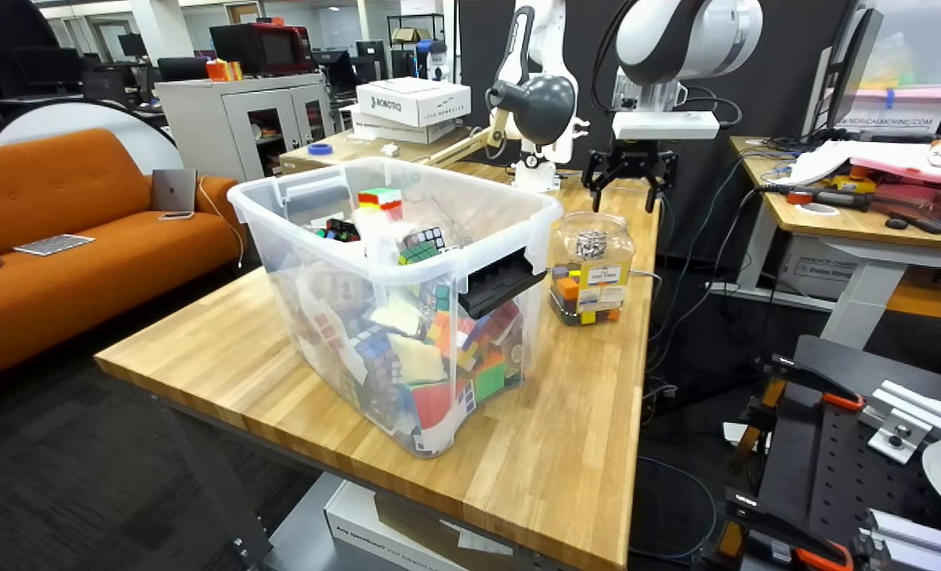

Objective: Move the clear container to the left

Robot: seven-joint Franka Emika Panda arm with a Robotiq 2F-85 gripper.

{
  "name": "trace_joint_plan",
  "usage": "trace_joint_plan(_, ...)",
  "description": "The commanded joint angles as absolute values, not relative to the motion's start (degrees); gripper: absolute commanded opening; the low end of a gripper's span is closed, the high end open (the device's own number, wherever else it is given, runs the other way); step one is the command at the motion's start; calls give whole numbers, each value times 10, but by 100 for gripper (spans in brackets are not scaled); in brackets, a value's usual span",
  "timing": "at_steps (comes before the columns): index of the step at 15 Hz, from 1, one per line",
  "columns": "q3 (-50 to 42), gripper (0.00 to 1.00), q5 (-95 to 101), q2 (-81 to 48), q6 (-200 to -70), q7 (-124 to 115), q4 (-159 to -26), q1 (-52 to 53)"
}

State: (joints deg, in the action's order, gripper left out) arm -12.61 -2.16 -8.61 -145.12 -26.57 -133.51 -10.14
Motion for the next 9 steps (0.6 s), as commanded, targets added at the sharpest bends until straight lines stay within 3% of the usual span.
trace_joint_plan(1, -131, 100, -31, -102, -1424, -275, -1316, -99)
trace_joint_plan(9, -135, 100, -60, -150, -1416, -280, -1291, -101)
